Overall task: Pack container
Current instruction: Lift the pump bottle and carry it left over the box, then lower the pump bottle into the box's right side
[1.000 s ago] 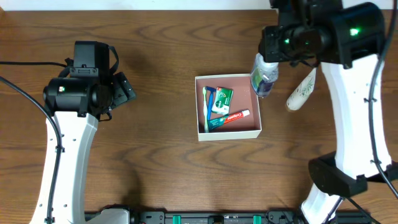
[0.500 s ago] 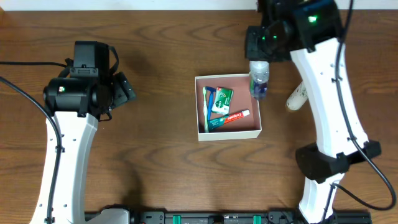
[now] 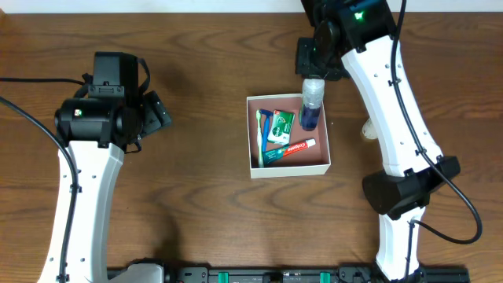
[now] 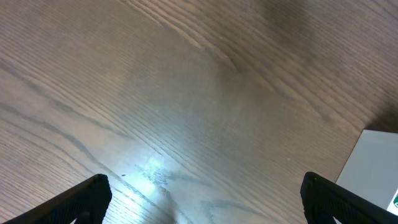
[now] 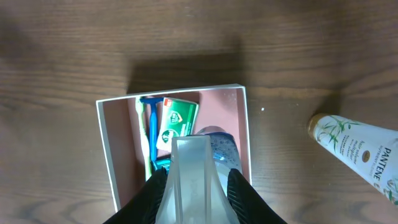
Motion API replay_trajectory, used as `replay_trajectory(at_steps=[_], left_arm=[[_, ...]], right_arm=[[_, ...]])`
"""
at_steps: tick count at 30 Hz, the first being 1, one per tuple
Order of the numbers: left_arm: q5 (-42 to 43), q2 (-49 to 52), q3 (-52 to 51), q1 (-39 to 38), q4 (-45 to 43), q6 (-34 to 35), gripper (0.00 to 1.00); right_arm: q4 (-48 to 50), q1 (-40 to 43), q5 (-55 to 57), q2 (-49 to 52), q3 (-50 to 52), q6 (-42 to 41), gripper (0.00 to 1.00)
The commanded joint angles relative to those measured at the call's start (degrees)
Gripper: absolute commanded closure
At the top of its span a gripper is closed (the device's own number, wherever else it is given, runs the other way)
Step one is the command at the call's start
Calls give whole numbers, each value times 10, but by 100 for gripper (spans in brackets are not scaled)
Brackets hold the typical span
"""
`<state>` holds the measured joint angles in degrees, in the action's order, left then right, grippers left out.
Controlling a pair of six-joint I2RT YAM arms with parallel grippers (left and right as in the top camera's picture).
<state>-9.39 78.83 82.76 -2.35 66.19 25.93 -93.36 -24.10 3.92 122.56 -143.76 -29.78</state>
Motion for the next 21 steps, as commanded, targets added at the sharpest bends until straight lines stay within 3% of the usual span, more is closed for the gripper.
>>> replay_trajectory(at_steps=[1,14,21], left_arm=[[-3,2,1,2,2,9,2],[-3,2,1,2,2,9,2],[-3,2,1,2,2,9,2]], right_arm=[[-1,-8,8,-8,-5,-17,92],[-2,-8,19,-7,-4,-17,90],[0,-8,25,-7,7,-17,93]])
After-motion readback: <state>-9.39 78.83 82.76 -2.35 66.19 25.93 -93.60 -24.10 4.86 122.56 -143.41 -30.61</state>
